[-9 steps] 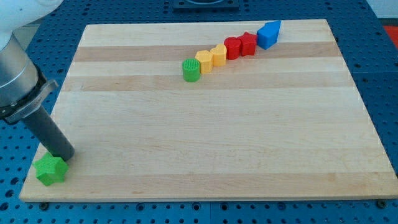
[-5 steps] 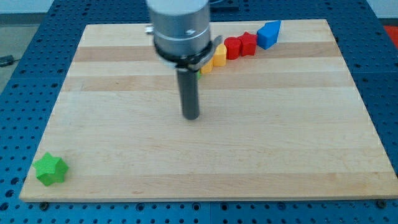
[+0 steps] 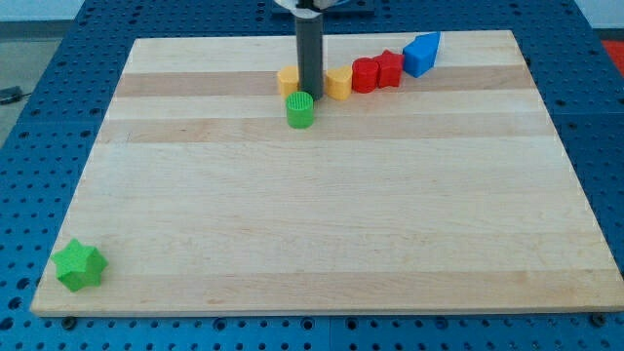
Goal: Move the green circle to the right side of the green star
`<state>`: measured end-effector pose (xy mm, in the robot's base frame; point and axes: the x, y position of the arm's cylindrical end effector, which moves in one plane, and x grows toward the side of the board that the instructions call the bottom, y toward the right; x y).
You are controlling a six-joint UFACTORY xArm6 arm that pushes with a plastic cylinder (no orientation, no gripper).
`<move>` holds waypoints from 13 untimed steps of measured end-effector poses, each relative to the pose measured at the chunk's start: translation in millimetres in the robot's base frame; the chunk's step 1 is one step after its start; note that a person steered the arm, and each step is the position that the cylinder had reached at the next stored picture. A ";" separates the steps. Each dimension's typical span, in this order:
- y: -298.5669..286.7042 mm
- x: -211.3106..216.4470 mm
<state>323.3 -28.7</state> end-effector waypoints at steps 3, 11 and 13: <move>4.9 27.9; -89.8 194.1; -133.9 219.7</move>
<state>543.0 -162.6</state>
